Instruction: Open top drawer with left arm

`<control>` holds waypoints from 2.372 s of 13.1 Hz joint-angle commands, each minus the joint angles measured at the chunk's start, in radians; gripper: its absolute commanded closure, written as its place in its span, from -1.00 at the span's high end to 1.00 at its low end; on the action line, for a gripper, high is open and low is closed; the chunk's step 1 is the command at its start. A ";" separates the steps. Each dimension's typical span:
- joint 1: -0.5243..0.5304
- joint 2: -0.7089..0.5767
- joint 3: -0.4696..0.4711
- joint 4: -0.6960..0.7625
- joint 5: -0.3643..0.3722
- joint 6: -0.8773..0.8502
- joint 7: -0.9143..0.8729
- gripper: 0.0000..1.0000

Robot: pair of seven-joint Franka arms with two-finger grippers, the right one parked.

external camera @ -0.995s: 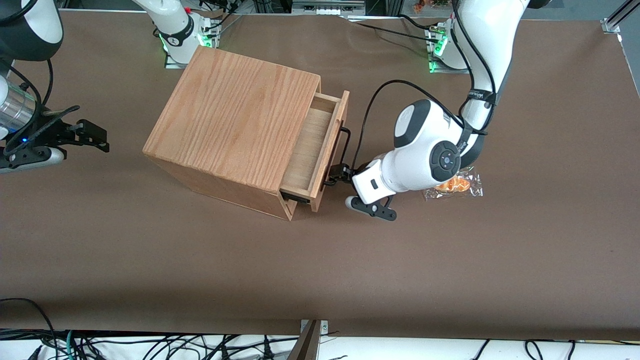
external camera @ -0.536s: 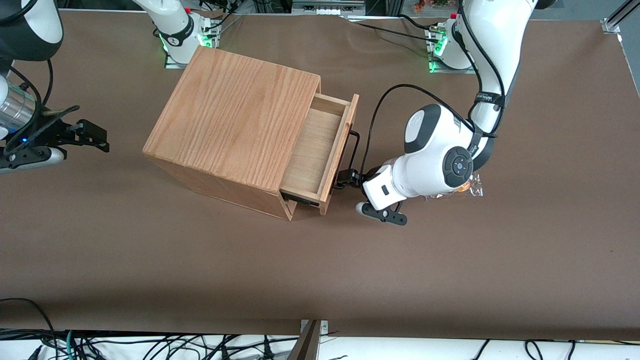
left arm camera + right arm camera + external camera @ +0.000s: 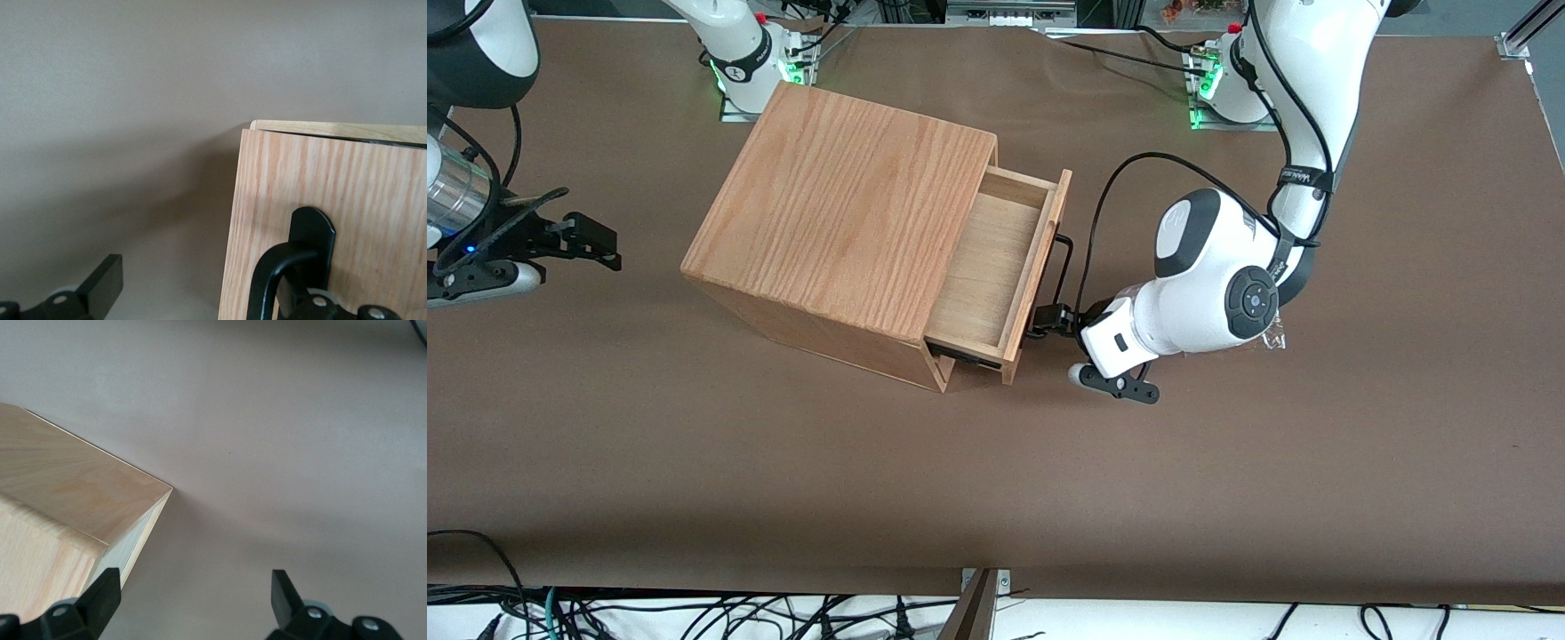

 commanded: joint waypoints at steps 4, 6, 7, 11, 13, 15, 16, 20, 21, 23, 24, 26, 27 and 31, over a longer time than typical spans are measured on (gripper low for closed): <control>0.038 0.015 0.006 0.028 -0.005 -0.001 0.005 1.00; 0.037 0.011 0.006 0.028 -0.005 -0.005 0.002 1.00; 0.034 0.010 0.003 0.028 -0.005 -0.007 -0.004 1.00; 0.040 -0.011 0.003 0.033 -0.012 -0.089 -0.006 1.00; 0.041 -0.025 0.003 0.033 -0.017 -0.099 -0.007 1.00; 0.057 -0.039 0.005 0.033 -0.017 -0.137 -0.007 1.00; 0.073 -0.041 0.000 0.034 -0.017 -0.167 -0.006 1.00; 0.155 -0.082 0.008 0.034 -0.005 -0.237 0.001 1.00; 0.187 -0.090 0.009 0.034 -0.002 -0.269 0.002 1.00; 0.244 -0.119 0.011 0.034 0.088 -0.333 0.004 1.00; 0.265 -0.136 0.011 0.033 0.150 -0.361 0.005 1.00; 0.311 -0.182 0.012 0.034 0.205 -0.444 0.007 1.00; 0.322 -0.202 0.012 0.033 0.259 -0.461 0.013 1.00; 0.368 -0.249 0.011 0.033 0.400 -0.490 0.157 1.00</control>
